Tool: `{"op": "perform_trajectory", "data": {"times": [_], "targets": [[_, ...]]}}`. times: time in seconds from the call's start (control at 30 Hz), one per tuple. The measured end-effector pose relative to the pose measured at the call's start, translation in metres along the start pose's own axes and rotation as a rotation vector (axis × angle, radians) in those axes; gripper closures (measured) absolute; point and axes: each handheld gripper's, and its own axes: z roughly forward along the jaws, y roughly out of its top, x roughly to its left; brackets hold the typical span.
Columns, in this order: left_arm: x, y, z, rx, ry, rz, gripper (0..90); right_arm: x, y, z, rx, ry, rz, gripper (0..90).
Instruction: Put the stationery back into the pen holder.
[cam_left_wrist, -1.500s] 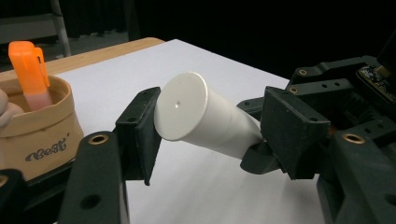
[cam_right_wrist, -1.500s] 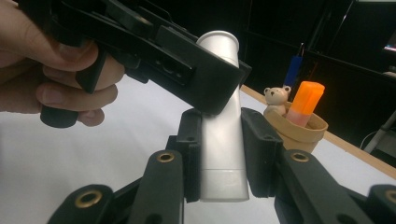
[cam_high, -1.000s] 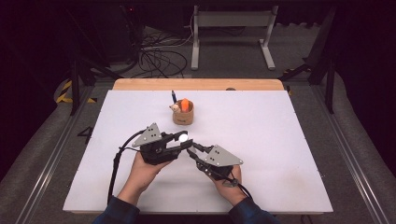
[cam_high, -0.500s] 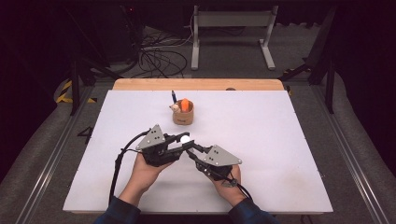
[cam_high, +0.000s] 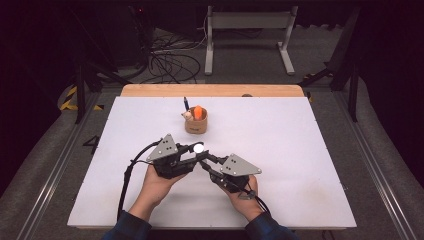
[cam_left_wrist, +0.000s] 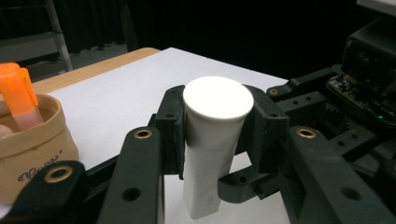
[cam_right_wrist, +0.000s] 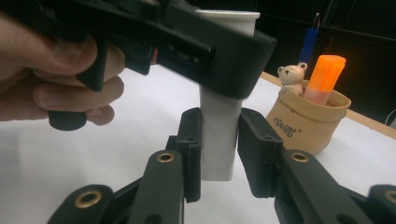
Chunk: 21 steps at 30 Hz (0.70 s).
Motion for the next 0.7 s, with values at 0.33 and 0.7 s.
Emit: {"op": "perform_trajectory", "data": {"times": [0.33, 0.7], "targets": [[-0.0013, 0.0007, 0.0005, 0.006, 0.031, 0.042, 66.6, -0.0007, 0.0006, 0.0001, -0.002, 0.004, 0.012, 70.9], [0.0020, 0.0076, 0.0042, 0.011, 0.050, 0.051, 66.7, -0.0074, 0.0018, -0.0019, 0.034, -0.001, 0.037, 57.3]]}}
